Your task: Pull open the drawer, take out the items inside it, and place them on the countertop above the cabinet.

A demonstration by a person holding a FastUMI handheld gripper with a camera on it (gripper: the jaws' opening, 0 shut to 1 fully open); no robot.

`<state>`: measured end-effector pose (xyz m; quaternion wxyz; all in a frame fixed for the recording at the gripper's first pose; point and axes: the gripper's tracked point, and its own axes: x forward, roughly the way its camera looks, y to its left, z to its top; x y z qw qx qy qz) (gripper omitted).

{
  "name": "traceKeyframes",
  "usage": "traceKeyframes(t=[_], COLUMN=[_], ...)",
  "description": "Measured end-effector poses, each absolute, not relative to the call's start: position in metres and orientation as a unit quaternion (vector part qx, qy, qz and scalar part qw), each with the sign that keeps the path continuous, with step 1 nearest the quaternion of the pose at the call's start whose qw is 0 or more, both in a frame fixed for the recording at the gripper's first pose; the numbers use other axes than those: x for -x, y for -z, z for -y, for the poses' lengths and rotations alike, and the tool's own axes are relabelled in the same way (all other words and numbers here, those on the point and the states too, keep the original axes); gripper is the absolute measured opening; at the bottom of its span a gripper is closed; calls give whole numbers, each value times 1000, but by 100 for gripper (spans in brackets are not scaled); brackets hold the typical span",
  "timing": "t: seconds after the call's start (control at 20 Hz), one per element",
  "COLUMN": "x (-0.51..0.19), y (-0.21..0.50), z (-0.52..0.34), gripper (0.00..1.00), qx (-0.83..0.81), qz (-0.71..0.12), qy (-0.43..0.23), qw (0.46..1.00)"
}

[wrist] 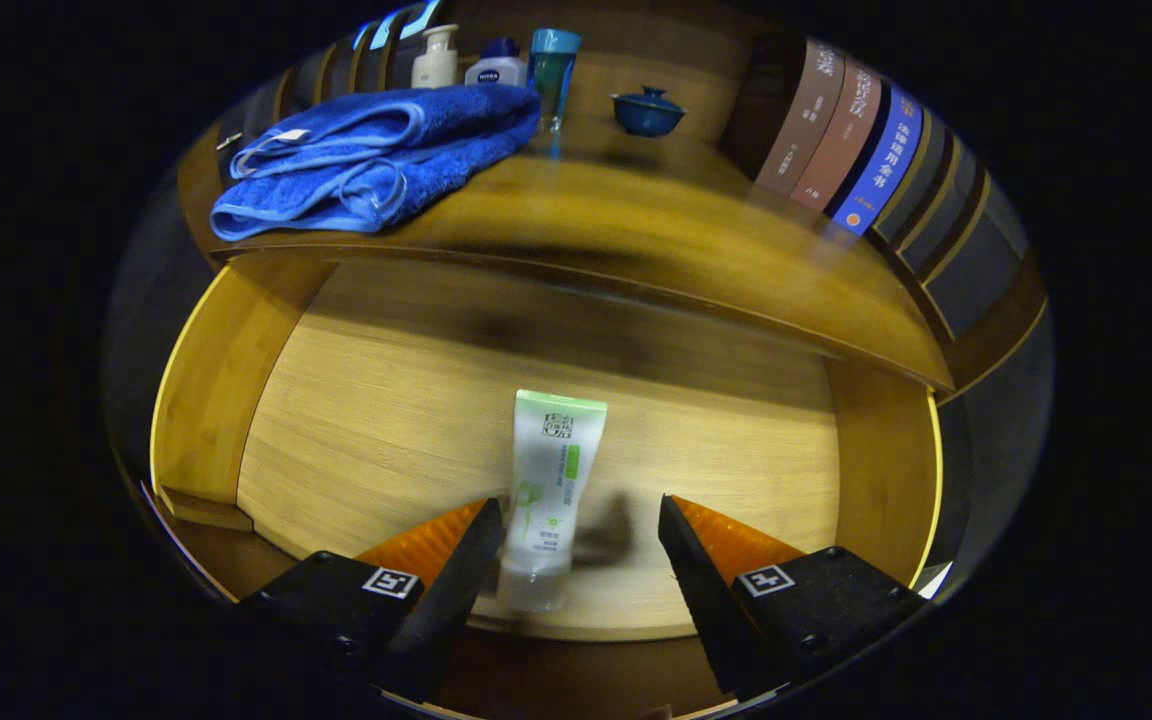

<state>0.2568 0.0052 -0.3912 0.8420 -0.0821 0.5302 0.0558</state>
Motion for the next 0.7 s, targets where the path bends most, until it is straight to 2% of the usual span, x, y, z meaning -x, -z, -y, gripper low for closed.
traceKeyframes(t=[0.15, 0.45, 0.6, 0.7], x=[-262, -255, -255, -246], y=[402, 418, 420, 416], z=[-12, -14, -15, -22], gripper=[95, 45, 26, 25], qx=[65, 46, 12, -8], qz=[-553, -581, -574, -582], qy=[-45, -35, -18, -32], qw=[830, 812, 819, 813])
